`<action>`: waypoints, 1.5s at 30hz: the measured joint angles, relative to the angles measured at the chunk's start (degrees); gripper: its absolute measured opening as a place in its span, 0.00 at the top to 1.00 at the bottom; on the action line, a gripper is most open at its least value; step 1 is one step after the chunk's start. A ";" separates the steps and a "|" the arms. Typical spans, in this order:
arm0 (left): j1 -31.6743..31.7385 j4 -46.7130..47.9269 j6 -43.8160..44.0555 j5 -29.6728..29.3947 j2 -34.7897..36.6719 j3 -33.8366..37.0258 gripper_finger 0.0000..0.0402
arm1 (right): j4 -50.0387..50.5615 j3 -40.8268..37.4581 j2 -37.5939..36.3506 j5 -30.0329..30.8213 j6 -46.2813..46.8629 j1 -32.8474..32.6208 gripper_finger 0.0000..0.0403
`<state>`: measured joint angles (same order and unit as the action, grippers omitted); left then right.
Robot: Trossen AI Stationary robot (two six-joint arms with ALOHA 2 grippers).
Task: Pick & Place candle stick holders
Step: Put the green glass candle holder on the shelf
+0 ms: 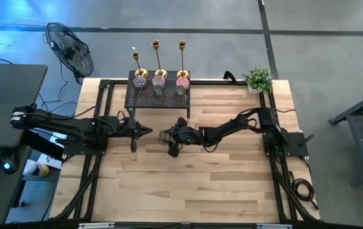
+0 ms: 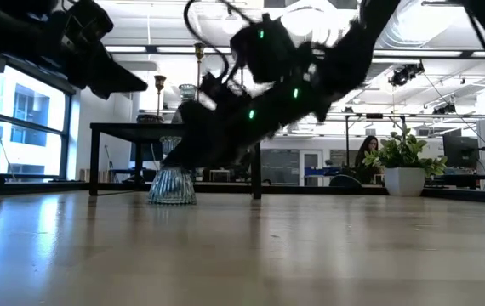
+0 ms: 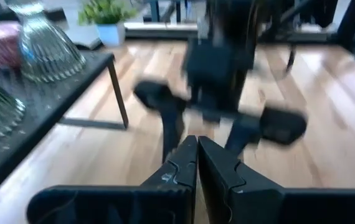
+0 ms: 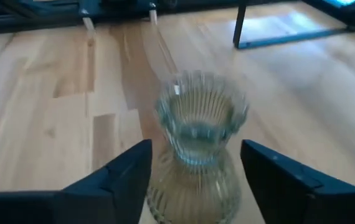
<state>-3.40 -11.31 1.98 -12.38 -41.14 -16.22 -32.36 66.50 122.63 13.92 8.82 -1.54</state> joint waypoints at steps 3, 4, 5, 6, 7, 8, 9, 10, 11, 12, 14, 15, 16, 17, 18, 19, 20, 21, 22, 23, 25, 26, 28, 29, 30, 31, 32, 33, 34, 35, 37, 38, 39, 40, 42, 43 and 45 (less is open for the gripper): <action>0.00 3.26 0.24 -0.15 -2.34 -1.49 0.98 | 7.20 0.16 -4.69 -0.66 -1.19 -0.16 0.37; 0.00 4.12 1.13 -0.82 -3.20 -2.15 0.98 | 10.09 0.17 -6.14 -0.64 -1.28 -0.37 0.37; 0.00 4.85 2.23 -1.68 -4.12 -2.73 0.97 | 12.48 0.17 -7.35 -0.49 -1.56 -0.67 0.37; 0.00 5.62 3.28 -1.99 -5.11 -3.46 0.97 | 14.67 0.08 -8.56 -0.46 -2.21 -1.11 0.38; 0.00 5.92 4.18 -2.10 -6.27 -4.07 0.96 | 15.90 -0.55 -9.78 -0.18 -3.12 -1.80 0.40; 0.00 5.89 4.90 -2.02 -7.60 -4.50 0.95 | 15.20 -1.58 -10.81 0.06 -3.97 -2.63 0.42; 0.00 5.73 5.72 -1.63 -8.94 -4.90 0.93 | 13.53 -3.05 -11.88 0.14 -4.37 -3.48 0.45; 0.00 5.31 6.43 -1.30 -10.13 -5.05 0.90 | 11.53 -5.00 -12.98 0.16 -4.32 -4.29 0.49; -0.02 4.95 7.23 -1.27 -11.52 -5.30 0.87 | 9.29 -7.19 -13.97 -0.03 -3.84 -5.04 0.54; -0.02 4.39 7.92 -1.27 -12.98 -5.68 0.84 | 6.42 -9.75 -14.69 -0.50 -3.07 -5.83 0.59; -0.02 4.08 9.26 -1.55 -15.32 -5.88 0.75 | 1.05 -14.83 -16.18 -0.93 -1.30 -7.31 0.70; -0.02 4.07 10.07 -1.77 -16.69 -6.13 0.71 | -1.10 -17.06 -16.91 -0.81 -0.63 -8.06 0.75; -0.02 3.90 10.95 -2.02 -18.00 -6.58 0.67 | -2.96 -19.05 -17.79 -0.84 -0.04 -8.71 0.80; -0.02 3.94 12.00 -2.23 -18.98 -6.85 0.62 | -4.42 -20.84 -18.57 -0.63 0.33 -9.30 0.85; -0.02 4.00 12.88 -2.66 -19.97 -7.30 0.57 | -5.84 -22.36 -19.43 -0.43 0.77 -9.87 0.90; -0.02 3.89 13.27 -2.77 -20.92 -8.00 0.52 | -6.97 -23.88 -20.27 -0.50 1.16 -10.29 0.95; 0.00 3.80 13.35 -2.77 -21.63 -8.45 0.47 | -7.61 -25.16 -20.91 -0.22 1.42 -10.65 0.97; 0.00 3.79 13.36 -2.80 -22.46 -8.93 0.42 | -8.51 -26.04 -21.49 0.07 1.40 -10.92 0.98; 0.00 3.76 13.35 -2.83 -23.27 -9.51 0.38 | -9.46 -26.81 -22.23 0.61 1.42 -11.18 0.98; 0.00 3.77 13.38 -2.93 -24.01 -9.88 0.33 | -9.83 -27.40 -22.94 1.47 1.43 -11.41 0.96; 0.00 3.52 13.35 -2.85 -25.33 -10.66 0.26 | -10.38 -27.50 -23.87 2.32 1.25 -11.43 0.93; 0.00 3.45 13.35 -2.84 -25.92 -10.75 0.23 | -10.36 -27.56 -24.18 2.26 1.15 -11.43 0.92; 0.00 1.74 13.33 -2.87 -28.13 -11.16 0.18 | -10.11 -27.56 -24.50 2.17 0.69 -11.39 0.92; 0.00 1.63 13.27 -3.18 -28.83 -11.05 0.16 | -10.25 -27.52 -24.50 2.10 0.16 -11.39 0.92; 0.00 0.94 12.90 -3.95 -29.64 -10.93 0.15 | -10.37 -27.56 -24.50 2.13 -0.11 -11.41 0.92; 0.00 -0.94 12.64 -4.80 -30.65 -10.99 0.14 | -10.46 -27.54 -24.52 2.11 -0.21 -11.39 0.92; 0.00 -1.73 12.33 -5.68 -31.60 -11.09 0.14 | -10.41 -27.53 -24.52 2.18 -0.28 -11.39 0.93; 0.00 -2.25 12.13 -6.40 -32.34 -11.08 0.14 | -10.35 -27.55 -24.52 2.20 -0.29 -11.39 0.94; 0.00 -2.93 11.81 -6.45 -32.87 -11.05 0.15 | -10.33 -27.54 -24.52 2.19 -0.29 -11.39 0.95; 0.00 -3.40 11.44 -6.43 -33.32 -11.03 0.16 | -10.25 -27.56 -24.52 2.20 -0.30 -11.39 0.96; 0.00 -4.18 11.07 -6.22 -33.90 -11.05 0.19 | -10.30 -27.58 -24.52 2.20 -0.32 -11.39 0.98; 0.00 -3.96 10.92 -6.24 -34.12 -11.02 0.22 | -10.28 -27.58 -24.52 2.20 -0.44 -11.39 0.98; 0.00 -4.23 10.75 -6.27 -34.45 -11.00 0.25 | -10.29 -27.58 -24.52 2.18 -0.62 -11.39 0.99; 0.00 -4.24 10.75 -6.30 -34.63 -11.00 0.28 | -10.21 -27.58 -24.52 2.20 -0.99 -11.39 1.00; 0.00 -5.14 10.70 -6.64 -34.91 -10.98 0.36 | -10.06 -27.58 -24.52 2.20 -1.34 -11.43 1.00; 0.00 -5.55 10.35 -6.66 -34.98 -10.98 0.40 | -10.06 -27.58 -24.52 2.20 -1.35 -11.45 0.99; 0.00 -5.50 10.28 -6.69 -34.98 -10.98 0.48 | -10.04 -27.58 -24.52 2.19 -1.36 -11.44 0.99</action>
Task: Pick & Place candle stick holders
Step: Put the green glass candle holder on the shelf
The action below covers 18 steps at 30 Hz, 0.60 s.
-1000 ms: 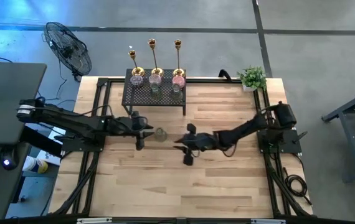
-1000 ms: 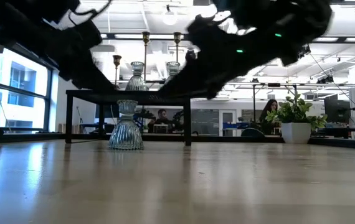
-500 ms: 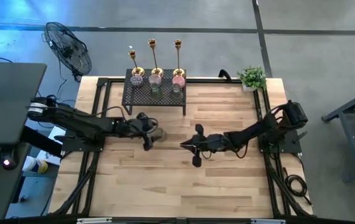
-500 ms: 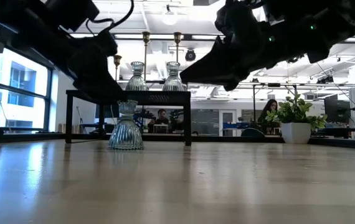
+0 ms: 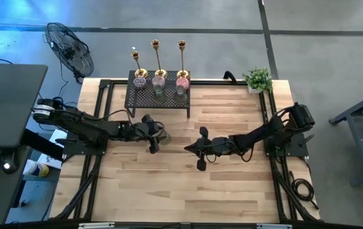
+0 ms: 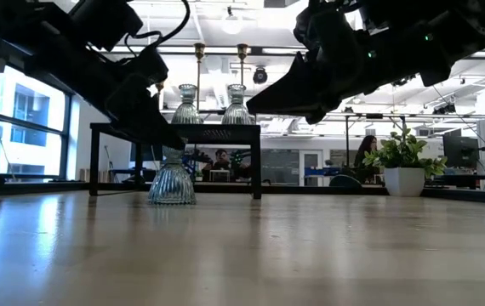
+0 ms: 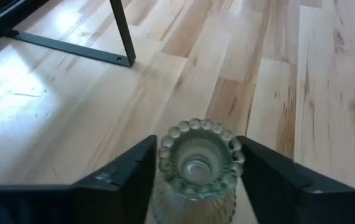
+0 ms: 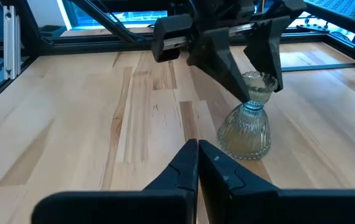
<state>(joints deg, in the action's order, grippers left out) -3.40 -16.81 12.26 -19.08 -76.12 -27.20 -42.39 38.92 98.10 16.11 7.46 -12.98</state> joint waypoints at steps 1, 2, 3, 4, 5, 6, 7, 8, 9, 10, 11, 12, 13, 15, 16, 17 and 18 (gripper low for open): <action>0.00 0.07 0.00 -0.01 0.01 0.00 0.52 | 0.08 0.00 0.00 0.01 0.00 0.00 0.99; 0.00 0.11 -0.04 -0.04 0.07 0.00 0.55 | 0.11 0.00 0.00 0.01 0.00 0.00 0.99; 0.00 0.40 -0.30 0.03 0.49 0.00 0.58 | 0.10 0.00 0.00 0.01 -0.01 0.01 1.00; 0.00 0.66 -0.47 0.10 1.04 0.07 0.58 | 0.09 0.00 0.00 0.01 -0.02 0.01 1.00; 0.00 0.43 -0.51 0.25 1.54 0.07 0.58 | 0.09 0.00 0.00 0.01 -0.02 0.01 1.00; 0.00 0.70 -0.49 0.27 2.23 -0.01 0.58 | 0.12 0.00 0.00 0.01 -0.01 0.01 1.00; 0.00 1.40 -0.45 0.27 3.13 -0.13 0.58 | 0.12 0.00 0.00 0.01 -0.02 0.01 0.99; 0.00 2.77 -0.45 0.29 4.35 -0.51 0.58 | 0.13 0.00 0.00 0.01 0.00 0.01 0.99; 0.00 4.89 -0.35 0.30 5.71 -1.07 0.58 | 0.20 0.00 0.00 0.01 -0.02 0.01 0.99; 0.00 7.36 -0.06 0.29 7.20 -1.88 0.58 | 0.31 0.00 0.00 0.01 0.00 0.01 0.99; 0.00 10.18 0.18 0.25 8.93 -2.85 0.58 | 0.43 0.00 0.00 0.01 -0.02 0.01 0.99; 0.00 13.57 0.63 -0.06 10.90 -3.81 0.58 | 0.51 0.00 0.00 0.01 -0.02 0.01 1.00; -0.01 16.97 1.16 -0.95 12.79 -4.91 0.58 | 0.53 0.00 0.00 0.01 -0.02 0.01 1.00; -0.02 23.64 1.71 -2.13 16.66 -7.45 0.58 | 0.53 0.00 0.00 -0.01 -0.02 0.01 1.00; -0.02 26.78 2.02 -2.79 18.51 -8.65 0.58 | 0.55 0.00 0.00 -0.01 0.00 0.01 0.99; -0.02 29.58 2.45 -3.13 20.42 -9.88 0.58 | 0.54 0.00 0.00 0.01 0.00 0.01 0.99; -0.02 32.56 2.72 -3.74 22.13 -11.24 0.58 | 0.57 0.00 0.00 0.00 0.00 0.01 0.99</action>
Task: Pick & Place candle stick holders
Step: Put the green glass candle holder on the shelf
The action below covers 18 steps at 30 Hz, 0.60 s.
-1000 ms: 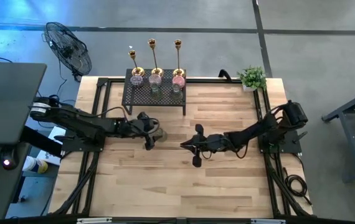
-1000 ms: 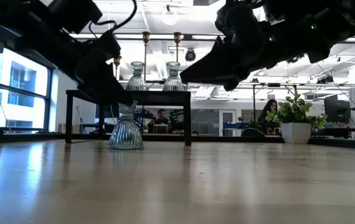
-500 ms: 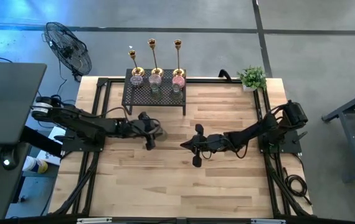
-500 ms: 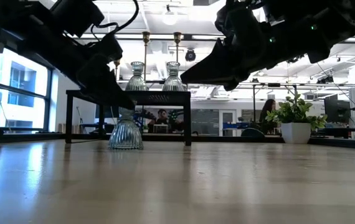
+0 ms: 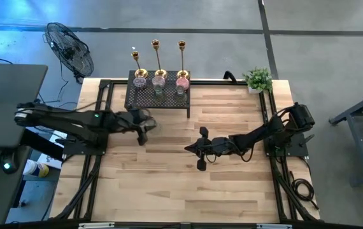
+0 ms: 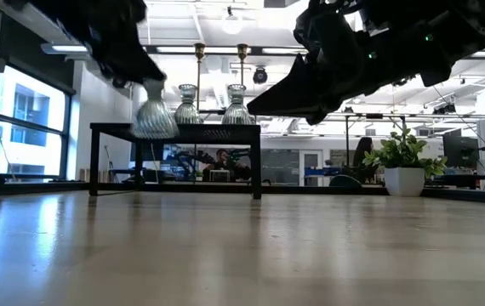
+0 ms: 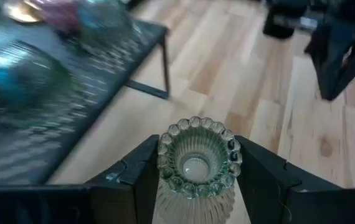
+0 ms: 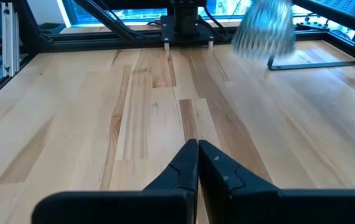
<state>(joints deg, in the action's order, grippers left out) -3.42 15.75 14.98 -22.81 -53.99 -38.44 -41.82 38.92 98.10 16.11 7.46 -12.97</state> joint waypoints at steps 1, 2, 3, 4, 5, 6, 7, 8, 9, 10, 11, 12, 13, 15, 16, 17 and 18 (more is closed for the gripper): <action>0.00 2.84 0.24 -0.67 1.56 -1.30 0.58 | 0.00 0.00 0.00 -0.03 0.00 0.00 0.99; 0.00 5.43 0.35 -1.70 3.02 -2.57 0.58 | -0.02 0.00 0.00 -0.04 0.00 0.00 0.99; 0.00 8.15 0.43 -3.16 4.34 -3.91 0.58 | -0.01 0.00 0.00 -0.04 0.00 0.00 0.99; 0.00 10.72 0.53 -4.67 5.47 -5.20 0.58 | 0.00 0.00 0.00 -0.02 0.00 0.00 1.00; 0.04 13.18 0.72 -6.10 6.40 -6.44 0.58 | 0.00 0.00 0.00 -0.02 0.00 0.00 1.00; 0.04 15.46 0.94 -7.68 7.14 -7.69 0.58 | 0.00 0.00 0.00 -0.04 0.00 0.00 1.00; 0.04 17.47 1.24 -9.42 7.64 -8.79 0.58 | 0.00 0.00 0.00 -0.04 0.01 0.00 1.00; 0.07 19.32 1.54 -10.91 8.07 -9.85 0.58 | 0.00 0.00 0.00 -0.08 0.05 0.00 0.99; 0.09 20.70 1.78 -12.20 8.30 -10.67 0.58 | 0.00 0.00 0.00 -0.08 0.07 0.00 0.99; 0.08 21.54 1.84 -13.26 8.46 -11.28 0.57 | 0.00 0.00 0.00 -0.04 0.04 0.00 0.99; 0.09 21.95 1.81 -14.24 8.54 -11.69 0.57 | 0.00 0.00 0.00 -0.04 0.04 0.00 0.99; 0.26 21.97 1.77 -15.15 8.54 -11.86 0.57 | 0.00 0.00 0.00 -0.04 0.04 0.00 0.99; 0.95 22.04 1.38 -15.51 8.52 -11.90 0.57 | 0.00 0.00 0.00 -0.04 0.04 0.00 0.99; 3.52 22.22 0.57 -15.00 8.48 -11.92 0.57 | 0.00 0.00 0.00 -0.05 0.04 0.00 1.00; 5.25 22.21 0.46 -14.43 8.48 -11.92 0.57 | 0.00 0.00 0.00 -0.08 0.05 0.00 1.00; 7.25 22.18 0.38 -13.64 8.48 -11.92 0.57 | 0.00 0.00 0.00 -0.12 0.09 0.00 1.00; 9.35 22.16 0.24 -12.74 8.50 -11.92 0.57 | 0.00 0.00 0.00 -0.15 0.11 0.00 0.99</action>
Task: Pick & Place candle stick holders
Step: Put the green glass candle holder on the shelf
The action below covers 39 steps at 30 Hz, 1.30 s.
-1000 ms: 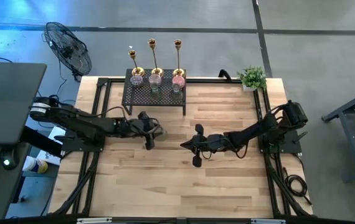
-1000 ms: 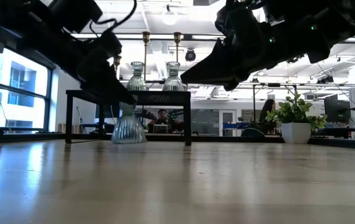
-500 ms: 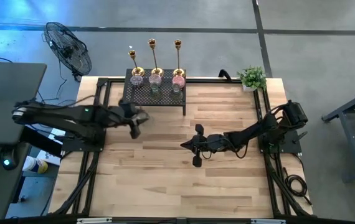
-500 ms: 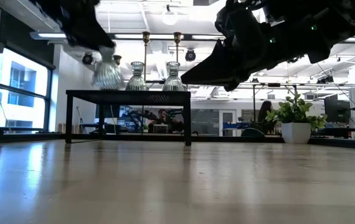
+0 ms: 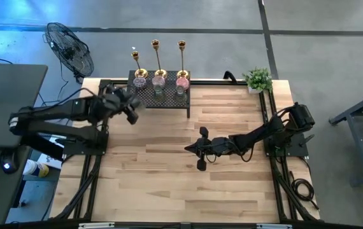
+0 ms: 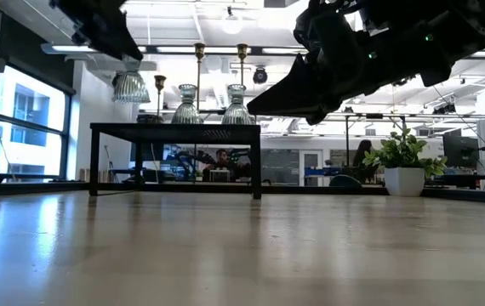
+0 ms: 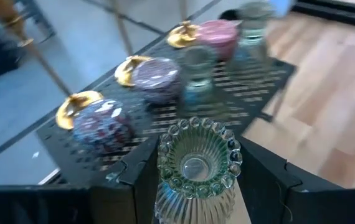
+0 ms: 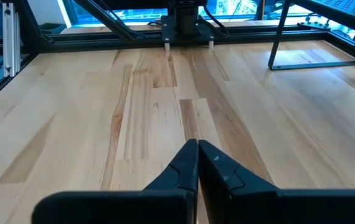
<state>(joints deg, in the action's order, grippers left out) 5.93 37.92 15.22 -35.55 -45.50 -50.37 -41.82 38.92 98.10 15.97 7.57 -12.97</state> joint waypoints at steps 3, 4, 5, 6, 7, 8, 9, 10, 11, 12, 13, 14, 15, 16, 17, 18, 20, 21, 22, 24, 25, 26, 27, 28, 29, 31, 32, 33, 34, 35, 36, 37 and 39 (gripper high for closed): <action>6.67 -0.83 -1.94 4.60 -0.02 0.00 0.57 | 0.00 0.00 0.00 -0.02 -0.02 0.00 0.99; 8.74 -0.95 -2.58 6.52 -0.02 0.00 0.57 | 0.02 0.00 0.00 -0.02 -0.04 0.00 0.99; 10.82 -0.95 -3.04 8.09 -0.14 0.00 0.57 | 0.02 0.00 0.00 -0.02 -0.06 0.00 0.99; 12.89 -1.00 -3.42 9.62 -0.52 -0.02 0.57 | 0.02 0.00 0.00 -0.02 -0.06 0.00 0.99; 14.73 -1.24 -4.09 11.13 -0.90 -0.02 0.57 | 0.02 0.00 0.00 -0.02 -0.06 0.00 1.00; 16.50 -1.36 -4.63 12.70 -1.35 -0.02 0.57 | 0.02 0.00 0.00 -0.03 -0.07 0.00 1.00; 18.12 -1.46 -5.01 14.06 -1.86 -0.02 0.57 | 0.02 0.00 0.00 -0.04 -0.07 0.00 1.00; 19.51 -1.85 -5.32 15.48 -2.42 -0.02 0.57 | 0.02 0.00 0.00 -0.03 -0.08 0.00 1.00; 20.69 -2.53 -5.83 16.97 -2.95 -0.02 0.57 | 0.02 0.00 0.00 -0.04 -0.08 0.00 0.99; 21.78 -3.00 -6.16 17.76 -3.60 -0.04 0.57 | 0.02 0.00 0.00 -0.04 -0.08 0.00 0.99; 22.70 -3.01 -6.51 18.31 -4.26 -0.04 0.57 | 0.02 0.00 0.00 -0.04 -0.08 0.00 0.99; 23.46 -3.05 -6.93 18.51 -4.88 -0.04 0.57 | 0.02 0.00 0.00 -0.04 -0.08 0.00 0.99; 24.09 -3.40 -7.22 18.58 -5.40 -0.04 0.57 | 0.02 0.00 0.00 -0.04 -0.08 0.00 0.99; 24.54 -4.02 -7.32 18.89 -5.89 -0.04 0.57 | 0.02 0.01 0.00 -0.04 -0.08 0.00 0.99; 24.98 -4.56 -7.34 19.52 -6.26 -0.04 0.57 | 0.02 0.00 -0.01 -0.04 -0.08 0.00 0.99; 25.28 -4.82 -7.38 20.19 -6.53 -0.04 0.57 | 0.02 0.00 0.00 -0.05 -0.08 0.00 1.00; 25.68 -4.90 -7.52 20.96 -7.04 -0.04 0.57 | 0.04 0.00 -0.02 -0.04 -0.08 0.00 1.00; 25.66 -5.05 -7.50 21.15 -7.30 -0.04 0.57 | 0.03 0.01 -0.02 -0.05 -0.09 0.00 1.00; 25.66 -5.18 -7.50 21.27 -7.49 -0.04 0.57 | 0.04 0.00 -0.02 -0.07 -0.08 0.00 0.99; 25.66 -5.32 -7.55 21.23 -7.90 -0.04 0.57 | 0.04 0.00 -0.02 -0.06 -0.09 0.00 0.99; 25.68 -5.36 -7.56 21.17 -7.91 -0.04 0.57 | 0.04 0.00 -0.02 -0.06 -0.10 0.00 1.00; 25.68 -5.32 -7.60 21.08 -7.91 -0.04 0.56 | 0.04 0.00 -0.02 -0.07 -0.11 0.00 1.00; 25.68 -5.28 -7.63 21.07 -7.91 -0.04 0.55 | 0.04 0.00 -0.02 -0.07 -0.11 0.00 1.00; 25.68 -5.32 -7.65 21.05 -7.91 -0.04 0.54 | 0.04 0.00 -0.02 -0.07 -0.10 0.00 1.00; 25.64 -5.32 -7.65 21.05 -7.91 -0.04 0.53 | 0.04 0.00 -0.02 -0.07 -0.10 0.00 1.00; 25.57 -5.29 -7.67 21.03 -7.91 -0.04 0.50 | 0.04 0.00 -0.02 -0.08 -0.10 0.00 0.99; 25.57 -5.32 -7.71 21.00 -7.91 -0.04 0.48 | 0.04 0.00 -0.02 -0.08 -0.11 0.00 0.99; 25.57 -5.33 -7.84 21.00 -7.91 -0.04 0.47 | 0.04 0.00 -0.02 -0.08 -0.11 0.00 1.00; 25.57 -5.35 -7.92 20.95 -7.91 -0.04 0.46 | 0.04 0.00 -0.02 -0.09 -0.11 0.00 1.00; 25.57 -5.36 -7.93 20.65 -7.91 -0.04 0.45 | 0.04 0.00 -0.02 -0.08 -0.11 0.00 1.00; 25.57 -5.38 -7.93 20.12 -7.91 -0.04 0.45 | 0.04 0.00 -0.02 -0.09 -0.11 0.00 1.00; 25.57 -5.43 -7.93 19.63 -7.91 -0.04 0.44 | 0.06 0.00 -0.02 -0.09 -0.11 0.00 1.00; 25.57 -5.66 -7.98 18.78 -7.91 -0.04 0.43 | 0.04 0.01 -0.02 -0.09 -0.11 0.00 0.99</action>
<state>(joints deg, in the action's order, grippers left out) 31.51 32.26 7.24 -16.77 -53.41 -50.41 -41.78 38.93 98.08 15.88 7.46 -12.97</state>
